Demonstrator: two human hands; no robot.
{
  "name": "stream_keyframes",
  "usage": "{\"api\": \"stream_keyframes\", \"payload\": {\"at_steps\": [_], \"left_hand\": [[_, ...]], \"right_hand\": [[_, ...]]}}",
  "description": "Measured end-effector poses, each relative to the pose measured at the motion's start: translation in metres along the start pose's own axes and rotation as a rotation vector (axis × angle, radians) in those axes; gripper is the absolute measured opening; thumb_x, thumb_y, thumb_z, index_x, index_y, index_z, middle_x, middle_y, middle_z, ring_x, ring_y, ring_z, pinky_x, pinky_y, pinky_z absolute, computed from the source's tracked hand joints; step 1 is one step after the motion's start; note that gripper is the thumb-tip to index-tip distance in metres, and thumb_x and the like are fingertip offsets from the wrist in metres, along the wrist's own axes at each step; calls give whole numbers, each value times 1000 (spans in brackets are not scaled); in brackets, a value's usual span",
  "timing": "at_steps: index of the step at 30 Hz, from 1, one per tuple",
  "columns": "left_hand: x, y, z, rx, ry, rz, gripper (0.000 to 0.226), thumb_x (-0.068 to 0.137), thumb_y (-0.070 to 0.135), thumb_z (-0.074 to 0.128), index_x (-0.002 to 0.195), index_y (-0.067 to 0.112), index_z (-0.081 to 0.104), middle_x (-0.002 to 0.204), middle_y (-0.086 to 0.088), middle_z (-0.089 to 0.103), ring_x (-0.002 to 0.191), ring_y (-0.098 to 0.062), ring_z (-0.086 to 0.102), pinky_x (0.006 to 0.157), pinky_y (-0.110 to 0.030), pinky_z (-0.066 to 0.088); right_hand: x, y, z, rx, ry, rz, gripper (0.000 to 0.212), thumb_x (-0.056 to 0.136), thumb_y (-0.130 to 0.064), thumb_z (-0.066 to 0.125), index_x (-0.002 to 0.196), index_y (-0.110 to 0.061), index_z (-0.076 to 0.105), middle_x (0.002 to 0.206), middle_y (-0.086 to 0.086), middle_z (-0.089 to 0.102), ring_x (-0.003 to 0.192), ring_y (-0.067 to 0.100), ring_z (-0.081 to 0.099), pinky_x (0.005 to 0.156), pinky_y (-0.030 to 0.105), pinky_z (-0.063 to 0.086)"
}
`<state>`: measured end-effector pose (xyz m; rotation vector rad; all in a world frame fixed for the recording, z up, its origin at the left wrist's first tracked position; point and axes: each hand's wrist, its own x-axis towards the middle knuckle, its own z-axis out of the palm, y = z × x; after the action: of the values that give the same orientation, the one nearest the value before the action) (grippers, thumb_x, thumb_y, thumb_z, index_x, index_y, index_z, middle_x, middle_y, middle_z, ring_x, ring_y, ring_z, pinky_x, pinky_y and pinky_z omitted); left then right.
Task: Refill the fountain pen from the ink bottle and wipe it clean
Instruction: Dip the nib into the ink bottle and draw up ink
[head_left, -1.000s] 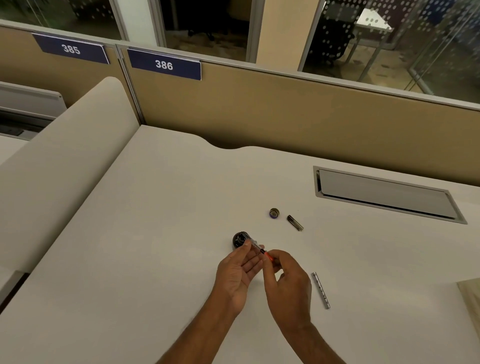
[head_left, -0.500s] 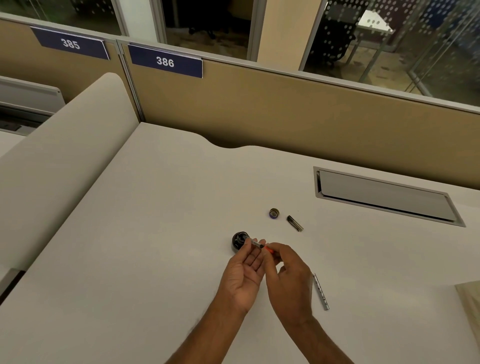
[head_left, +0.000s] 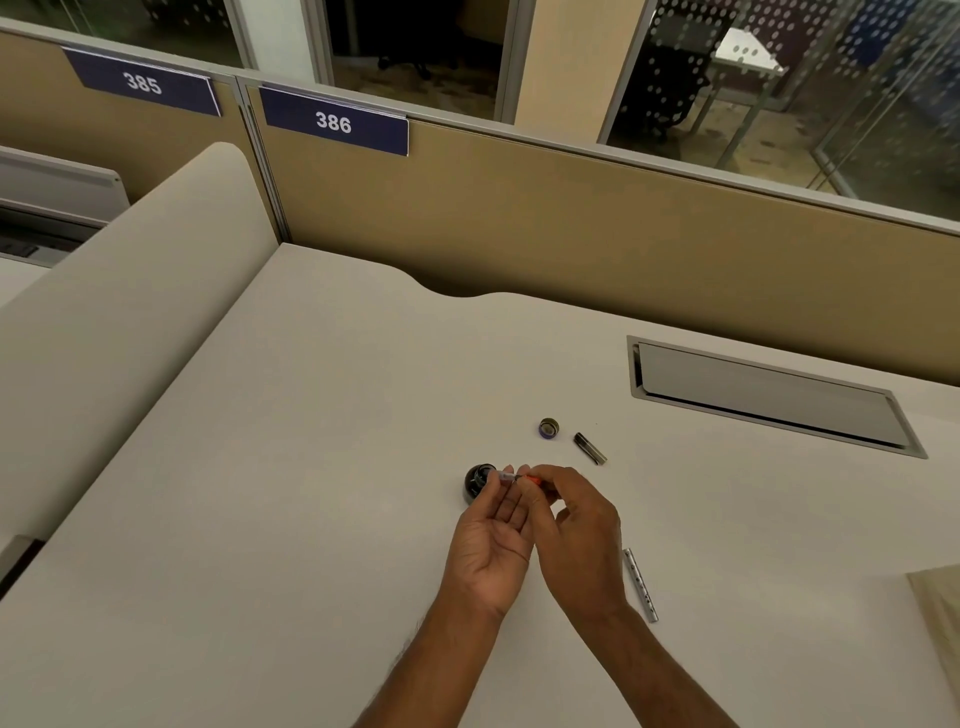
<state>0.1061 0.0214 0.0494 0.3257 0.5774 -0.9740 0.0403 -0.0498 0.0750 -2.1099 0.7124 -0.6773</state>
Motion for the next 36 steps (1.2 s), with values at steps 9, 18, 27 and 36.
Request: {"api": "stream_keyframes", "payload": {"at_steps": [9, 18, 27, 36], "left_hand": [[-2, -2, 6, -136, -52, -12, 25, 101, 18, 59, 108, -4, 69, 102, -25, 76, 93, -36, 78, 64, -43, 65], [1, -1, 6, -129, -28, -3, 26, 101, 19, 58, 110, -4, 67, 104, -25, 76, 92, -36, 78, 74, -47, 66], [1, -3, 7, -165, -28, -6, 24, 100, 18, 58, 94, -2, 72, 97, -22, 77, 92, -36, 77, 61, -44, 65], [-1, -3, 12, -172, -31, -19, 27, 103, 21, 56, 93, 0, 71, 95, -23, 78, 84, -36, 79, 58, -44, 64]], "right_hand": [[11, 1, 7, -3, -19, -2, 5, 94, -26, 67, 98, -28, 70, 90, -19, 71, 88, 6, 68, 69, 25, 56], [16, 3, 9, -37, -56, 7, 4, 93, -27, 69, 97, -28, 72, 89, -19, 71, 89, 1, 67, 71, 12, 49], [12, 3, 8, -56, -10, -10, 8, 94, -34, 65, 98, -29, 69, 89, -19, 70, 88, 3, 67, 68, 14, 49], [14, -1, 9, -126, -2, -14, 3, 95, -30, 66, 96, -28, 68, 87, -18, 69, 85, -2, 65, 71, 4, 42]]}}
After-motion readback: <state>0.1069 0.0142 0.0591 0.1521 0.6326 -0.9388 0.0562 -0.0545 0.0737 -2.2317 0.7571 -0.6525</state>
